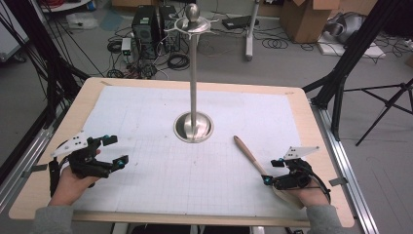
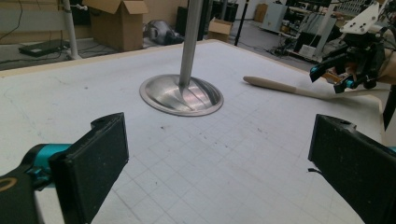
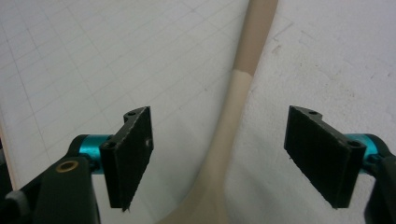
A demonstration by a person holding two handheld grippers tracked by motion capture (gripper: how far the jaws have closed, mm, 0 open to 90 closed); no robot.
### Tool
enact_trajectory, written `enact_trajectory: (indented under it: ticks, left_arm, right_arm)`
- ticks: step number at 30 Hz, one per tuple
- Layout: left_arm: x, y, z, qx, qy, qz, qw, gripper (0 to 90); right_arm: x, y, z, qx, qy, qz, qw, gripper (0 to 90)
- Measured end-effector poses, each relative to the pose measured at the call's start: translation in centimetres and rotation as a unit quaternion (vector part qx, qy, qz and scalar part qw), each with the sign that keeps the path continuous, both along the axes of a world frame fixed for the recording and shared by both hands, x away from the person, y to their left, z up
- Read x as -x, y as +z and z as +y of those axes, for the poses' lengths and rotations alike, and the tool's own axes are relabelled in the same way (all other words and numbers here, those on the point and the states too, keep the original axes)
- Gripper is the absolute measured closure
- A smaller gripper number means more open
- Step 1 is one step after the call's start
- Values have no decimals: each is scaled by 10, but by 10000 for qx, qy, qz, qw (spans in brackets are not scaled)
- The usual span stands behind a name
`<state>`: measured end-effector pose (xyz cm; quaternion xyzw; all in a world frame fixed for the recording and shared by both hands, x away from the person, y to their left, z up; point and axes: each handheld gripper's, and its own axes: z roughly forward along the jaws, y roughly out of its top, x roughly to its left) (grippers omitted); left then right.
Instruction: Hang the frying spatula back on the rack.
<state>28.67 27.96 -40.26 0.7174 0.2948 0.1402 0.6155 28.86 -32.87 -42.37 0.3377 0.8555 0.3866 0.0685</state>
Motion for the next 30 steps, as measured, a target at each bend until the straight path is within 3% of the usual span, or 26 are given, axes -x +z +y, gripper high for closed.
enact_trajectory:
  ticks: [14, 19, 26, 30]
  left_arm:
    - [2, -1, 2, -9, 42, 15, 10000, 54]
    - [1, -1, 2, -21, 52, 24, 10000, 54]
    - [2, -1, 3, -20, 67, 26, 10000, 54]
    - [2, -1, 4, -48, 68, 20, 10000, 54]
  right_arm:
    - [-7, -7, 8, 446, 246, 240, 9984, 424]
    - [-9, -9, 8, 499, 270, 282, 9980, 464]
    - [-10, -9, 8, 543, 234, 220, 9980, 521]
    - [-8, -8, 10, 685, 223, 145, 9973, 553]
